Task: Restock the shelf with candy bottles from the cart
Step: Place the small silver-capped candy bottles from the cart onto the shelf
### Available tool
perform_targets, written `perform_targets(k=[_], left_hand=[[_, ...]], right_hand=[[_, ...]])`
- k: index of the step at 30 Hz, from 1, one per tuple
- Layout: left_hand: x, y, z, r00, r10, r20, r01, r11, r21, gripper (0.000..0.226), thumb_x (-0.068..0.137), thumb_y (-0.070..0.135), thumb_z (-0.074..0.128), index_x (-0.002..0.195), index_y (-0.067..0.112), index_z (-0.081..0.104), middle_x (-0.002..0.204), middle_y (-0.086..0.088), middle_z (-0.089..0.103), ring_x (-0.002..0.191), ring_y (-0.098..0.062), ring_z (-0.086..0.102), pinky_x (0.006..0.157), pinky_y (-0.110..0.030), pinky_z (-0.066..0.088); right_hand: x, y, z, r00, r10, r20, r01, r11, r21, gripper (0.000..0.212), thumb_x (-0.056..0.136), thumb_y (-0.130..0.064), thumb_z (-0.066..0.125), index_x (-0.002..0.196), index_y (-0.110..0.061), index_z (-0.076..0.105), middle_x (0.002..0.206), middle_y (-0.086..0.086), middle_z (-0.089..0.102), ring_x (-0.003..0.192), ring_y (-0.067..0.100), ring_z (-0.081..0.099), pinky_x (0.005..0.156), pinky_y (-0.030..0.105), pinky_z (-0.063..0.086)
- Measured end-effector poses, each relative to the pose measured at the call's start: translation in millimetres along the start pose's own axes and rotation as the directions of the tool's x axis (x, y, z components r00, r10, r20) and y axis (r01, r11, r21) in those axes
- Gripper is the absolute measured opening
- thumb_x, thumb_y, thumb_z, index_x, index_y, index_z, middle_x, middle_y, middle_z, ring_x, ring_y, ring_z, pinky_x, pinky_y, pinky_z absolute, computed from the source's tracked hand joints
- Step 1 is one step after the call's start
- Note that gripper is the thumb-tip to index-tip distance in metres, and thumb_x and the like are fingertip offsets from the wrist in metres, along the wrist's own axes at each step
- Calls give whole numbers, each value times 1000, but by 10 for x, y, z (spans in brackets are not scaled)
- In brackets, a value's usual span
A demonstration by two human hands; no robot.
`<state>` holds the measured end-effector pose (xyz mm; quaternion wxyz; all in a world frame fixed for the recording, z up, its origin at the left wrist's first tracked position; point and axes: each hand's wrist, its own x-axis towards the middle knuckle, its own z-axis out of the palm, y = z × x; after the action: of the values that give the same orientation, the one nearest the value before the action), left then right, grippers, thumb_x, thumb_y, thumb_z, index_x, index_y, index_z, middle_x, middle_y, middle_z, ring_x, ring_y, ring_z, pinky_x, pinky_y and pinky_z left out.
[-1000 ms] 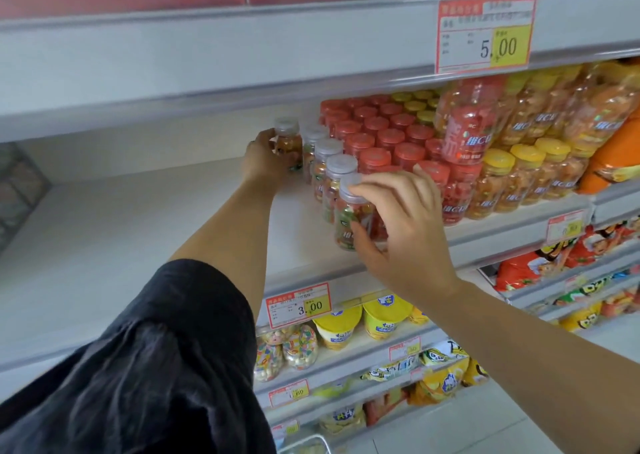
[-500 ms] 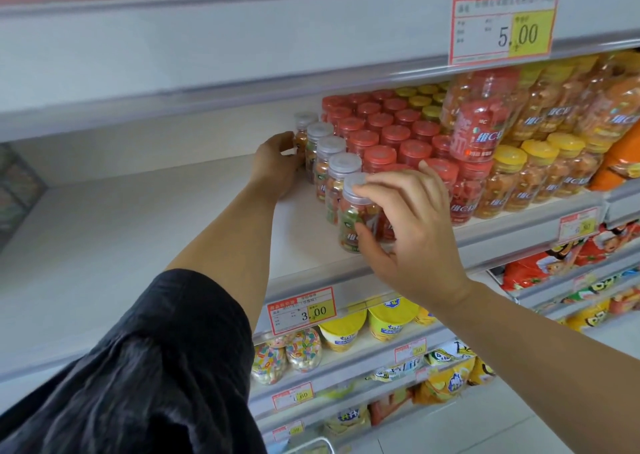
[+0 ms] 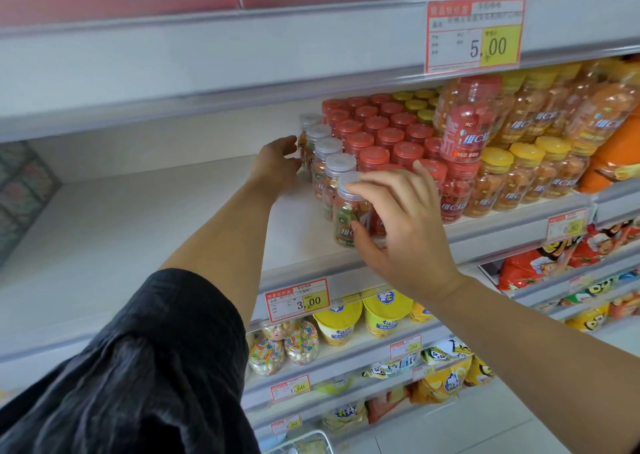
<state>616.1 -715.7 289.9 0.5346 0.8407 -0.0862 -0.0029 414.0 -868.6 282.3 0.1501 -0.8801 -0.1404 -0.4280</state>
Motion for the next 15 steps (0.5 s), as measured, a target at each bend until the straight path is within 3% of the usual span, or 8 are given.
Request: perform_targets(k=[2, 4, 7, 11, 15], left_hand=[[-94, 34, -51, 1000, -7, -11, 8, 999, 40, 53, 95, 1, 54, 145, 16, 47, 139, -1, 56, 118, -19, 59, 100, -34, 50], [-232, 79, -117, 1000, -18, -22, 19, 999, 48, 50, 96, 0, 52, 143, 18, 50, 137, -1, 58, 117, -19, 60, 88, -26, 52], [-596, 215, -228, 999, -34, -36, 34, 999, -5, 46, 95, -2, 48, 135, 19, 56, 131, 1, 61, 101, -15, 61, 69, -20, 45], [-1402, 342, -432, 991, 114, -69, -111, 992, 53, 40, 93, 2, 47, 122, 25, 62, 113, 9, 66, 85, -5, 61, 71, -18, 46], [-2387, 175, -691, 980, 196, -19, -194, 978, 77, 34, 94, 4, 53, 115, 28, 64, 105, 14, 68, 85, 5, 64, 74, -4, 42]], right_hand=[[-6, -23, -49, 999, 8, 46, -7, 1000, -6, 40, 81, -14, 68, 120, -13, 66, 123, 5, 61, 118, 30, 54, 115, 56, 25], [-4, -56, -131, 994, 19, 108, -18, 1000, -10, 43, 82, -17, 65, 125, -14, 63, 129, 4, 58, 124, 29, 51, 116, 57, 22], [-34, -153, -282, 984, 47, 175, -45, 999, -13, 46, 83, -18, 63, 129, -16, 60, 135, 3, 56, 130, 29, 48, 117, 57, 20], [-177, -405, -475, 986, 33, 161, -37, 999, 24, 37, 81, -14, 65, 117, -13, 67, 119, 2, 63, 119, 27, 52, 115, 50, 27], [-531, -756, -560, 975, 37, 218, -84, 974, 211, 21, 85, -13, 58, 102, -8, 69, 94, 3, 67, 94, 24, 58, 86, 37, 47]])
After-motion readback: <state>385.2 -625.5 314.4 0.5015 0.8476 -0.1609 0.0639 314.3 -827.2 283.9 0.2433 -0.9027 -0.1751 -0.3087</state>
